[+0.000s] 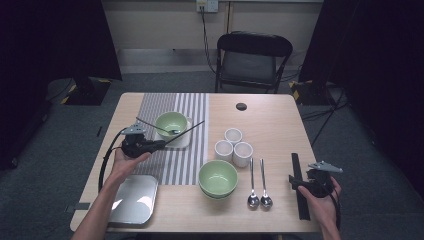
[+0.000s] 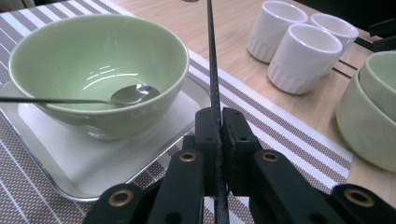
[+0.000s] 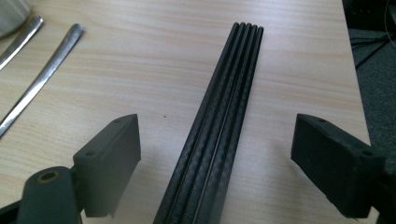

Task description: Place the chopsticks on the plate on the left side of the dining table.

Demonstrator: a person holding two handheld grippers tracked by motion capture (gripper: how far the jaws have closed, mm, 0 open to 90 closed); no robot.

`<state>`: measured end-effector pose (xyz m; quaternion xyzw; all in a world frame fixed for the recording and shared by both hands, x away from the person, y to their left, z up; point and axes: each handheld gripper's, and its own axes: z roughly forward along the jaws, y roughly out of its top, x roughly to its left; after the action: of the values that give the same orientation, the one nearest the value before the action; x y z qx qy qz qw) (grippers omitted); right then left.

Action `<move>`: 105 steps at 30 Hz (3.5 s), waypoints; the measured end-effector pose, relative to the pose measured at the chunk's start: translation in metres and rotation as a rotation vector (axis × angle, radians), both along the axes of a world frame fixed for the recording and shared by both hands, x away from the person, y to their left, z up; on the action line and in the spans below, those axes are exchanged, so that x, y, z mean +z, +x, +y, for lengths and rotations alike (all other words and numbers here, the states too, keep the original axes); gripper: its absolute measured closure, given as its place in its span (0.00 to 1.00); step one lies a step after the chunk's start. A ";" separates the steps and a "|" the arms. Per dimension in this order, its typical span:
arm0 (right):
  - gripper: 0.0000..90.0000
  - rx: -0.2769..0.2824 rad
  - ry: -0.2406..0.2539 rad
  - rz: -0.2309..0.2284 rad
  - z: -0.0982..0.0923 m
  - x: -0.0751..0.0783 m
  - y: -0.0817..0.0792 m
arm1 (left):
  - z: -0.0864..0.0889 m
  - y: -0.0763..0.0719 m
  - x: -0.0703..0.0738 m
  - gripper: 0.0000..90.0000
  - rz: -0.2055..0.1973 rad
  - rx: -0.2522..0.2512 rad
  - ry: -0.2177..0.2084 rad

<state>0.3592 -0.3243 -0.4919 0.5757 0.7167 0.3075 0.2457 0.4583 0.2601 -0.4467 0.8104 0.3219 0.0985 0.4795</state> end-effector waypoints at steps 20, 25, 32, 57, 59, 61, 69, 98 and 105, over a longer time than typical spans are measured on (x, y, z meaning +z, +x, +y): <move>0.16 0.001 -0.013 -0.025 0.001 -0.008 -0.002 | -0.006 0.006 -0.013 0.95 0.047 0.007 0.067; 0.16 -0.003 -0.013 -0.025 0.002 -0.008 -0.003 | 0.000 0.008 -0.015 0.95 0.058 0.020 0.098; 0.16 -0.007 -0.014 -0.026 0.002 -0.008 -0.002 | 0.002 0.011 -0.019 0.95 0.069 0.029 0.125; 0.16 -0.011 -0.014 -0.025 0.002 -0.008 -0.002 | -0.001 0.023 -0.034 0.91 0.086 0.062 0.170; 0.16 -0.011 -0.014 -0.025 0.002 -0.008 -0.002 | -0.001 0.023 -0.033 0.91 0.092 0.068 0.159; 0.16 -0.012 -0.015 -0.026 0.003 -0.008 -0.002 | -0.001 0.023 -0.033 0.85 0.088 0.078 0.163; 0.16 -0.015 -0.014 -0.025 0.003 -0.008 -0.002 | 0.000 0.022 -0.028 0.69 0.085 0.103 0.122; 0.25 0.009 -0.017 -0.051 0.002 0.005 -0.003 | 0.001 -0.014 0.004 0.25 0.062 0.089 0.030; 0.44 0.034 0.040 -0.042 0.005 0.010 -0.007 | -0.008 -0.018 0.003 0.23 0.072 0.052 0.080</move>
<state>0.3522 -0.3195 -0.4823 0.5615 0.7150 0.3378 0.2439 0.4401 0.2525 -0.4436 0.8232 0.3557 0.0945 0.4323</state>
